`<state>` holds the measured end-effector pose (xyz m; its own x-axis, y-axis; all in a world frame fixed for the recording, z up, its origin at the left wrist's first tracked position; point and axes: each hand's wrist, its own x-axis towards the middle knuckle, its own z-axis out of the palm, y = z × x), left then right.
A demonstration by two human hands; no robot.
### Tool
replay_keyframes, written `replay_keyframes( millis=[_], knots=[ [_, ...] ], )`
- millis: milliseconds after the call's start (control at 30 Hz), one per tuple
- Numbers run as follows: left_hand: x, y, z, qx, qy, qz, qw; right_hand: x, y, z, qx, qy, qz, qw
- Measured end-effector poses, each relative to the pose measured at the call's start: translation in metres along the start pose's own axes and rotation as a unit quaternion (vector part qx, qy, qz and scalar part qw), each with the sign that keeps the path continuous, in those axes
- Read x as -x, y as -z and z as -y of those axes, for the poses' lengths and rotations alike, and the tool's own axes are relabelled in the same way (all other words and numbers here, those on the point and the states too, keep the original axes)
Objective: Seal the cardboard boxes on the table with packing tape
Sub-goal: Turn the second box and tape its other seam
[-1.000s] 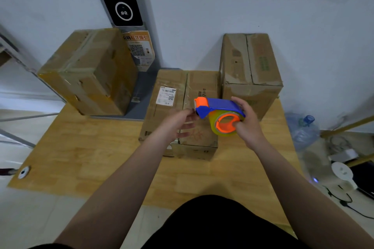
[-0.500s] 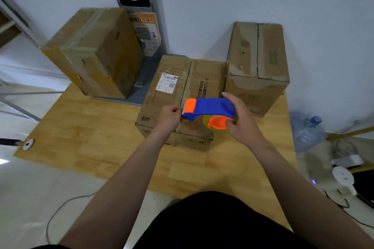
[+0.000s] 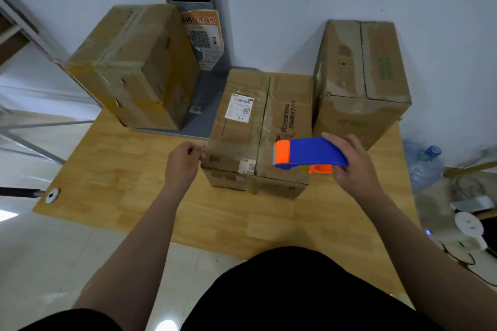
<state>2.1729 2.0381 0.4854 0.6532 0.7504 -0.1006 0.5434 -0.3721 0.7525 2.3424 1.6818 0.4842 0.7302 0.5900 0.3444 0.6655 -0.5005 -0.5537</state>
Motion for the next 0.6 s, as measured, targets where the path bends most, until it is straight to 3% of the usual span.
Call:
replay_keyframes(
  millis=[600],
  knots=[
    [-0.012,-0.01,0.088,0.102,0.02,-0.005,0.995,0.027,-0.062,0.036,0.053,-0.009,0.034,0.998]
  ],
)
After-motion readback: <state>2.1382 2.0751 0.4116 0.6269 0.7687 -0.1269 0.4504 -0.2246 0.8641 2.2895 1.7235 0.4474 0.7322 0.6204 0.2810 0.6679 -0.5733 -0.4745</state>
